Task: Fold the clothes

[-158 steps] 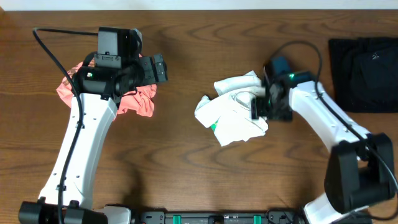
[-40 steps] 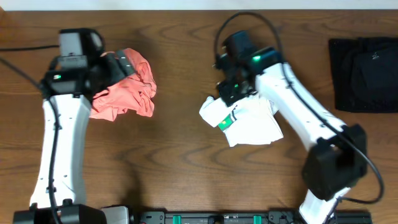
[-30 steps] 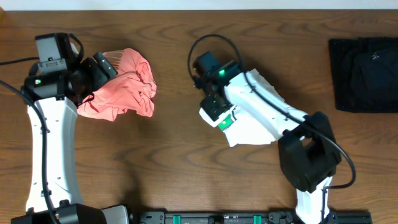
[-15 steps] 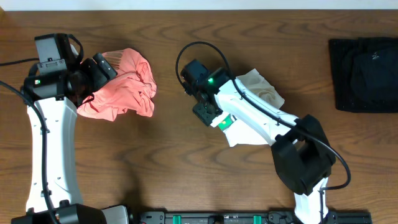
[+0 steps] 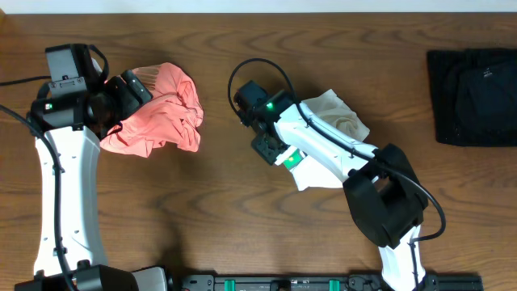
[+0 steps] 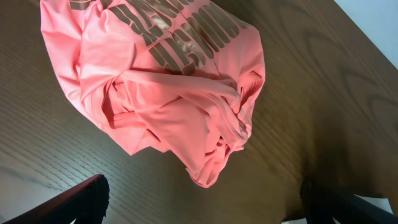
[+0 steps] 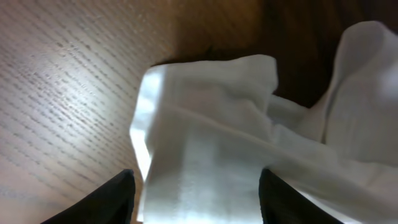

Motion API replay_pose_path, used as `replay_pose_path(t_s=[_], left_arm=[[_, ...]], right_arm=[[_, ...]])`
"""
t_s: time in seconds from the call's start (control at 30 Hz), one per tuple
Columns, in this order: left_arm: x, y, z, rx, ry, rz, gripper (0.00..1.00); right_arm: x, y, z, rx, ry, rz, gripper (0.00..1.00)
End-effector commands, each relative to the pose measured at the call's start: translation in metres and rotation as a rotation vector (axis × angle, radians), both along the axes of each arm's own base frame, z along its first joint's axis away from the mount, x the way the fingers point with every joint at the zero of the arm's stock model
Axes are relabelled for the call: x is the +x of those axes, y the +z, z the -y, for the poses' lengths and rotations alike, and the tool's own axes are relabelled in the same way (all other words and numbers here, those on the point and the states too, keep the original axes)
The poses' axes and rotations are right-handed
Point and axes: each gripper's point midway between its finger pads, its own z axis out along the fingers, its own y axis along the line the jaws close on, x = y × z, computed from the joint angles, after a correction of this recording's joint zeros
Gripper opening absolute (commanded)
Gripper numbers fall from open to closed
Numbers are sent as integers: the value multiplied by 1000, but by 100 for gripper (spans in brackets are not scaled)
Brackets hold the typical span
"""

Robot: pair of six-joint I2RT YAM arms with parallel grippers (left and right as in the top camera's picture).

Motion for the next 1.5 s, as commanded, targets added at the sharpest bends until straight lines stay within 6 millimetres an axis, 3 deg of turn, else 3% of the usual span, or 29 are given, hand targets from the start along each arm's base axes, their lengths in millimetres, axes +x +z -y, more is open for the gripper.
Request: replay_pose_path(t_s=[0.0, 0.5, 0.77, 0.9, 1.0, 1.17, 1.4, 1.47], left_arm=[[-4, 2, -1, 12, -7, 3, 98], [-5, 2, -1, 13, -10, -2, 98], [-5, 1, -1, 13, -10, -3, 98], [-5, 1, -1, 13, -10, -3, 98], [-5, 1, -1, 13, -10, -4, 98], [-5, 1, -1, 13, -10, -5, 98], [-7, 0, 0, 12, -11, -11, 98], [-7, 0, 0, 13, -13, -12, 98]], right_arm=[[1, -9, 5, -61, 18, 15, 61], [-1, -16, 8, -82, 23, -2, 55], [-8, -16, 7, -95, 41, -15, 68], [-9, -16, 4, -92, 47, -13, 68], [-8, -17, 4, -90, 47, -9, 63], [-4, -16, 8, -114, 42, 14, 48], [-2, -15, 10, -128, 41, 25, 42], [-2, -15, 10, -128, 41, 26, 36]])
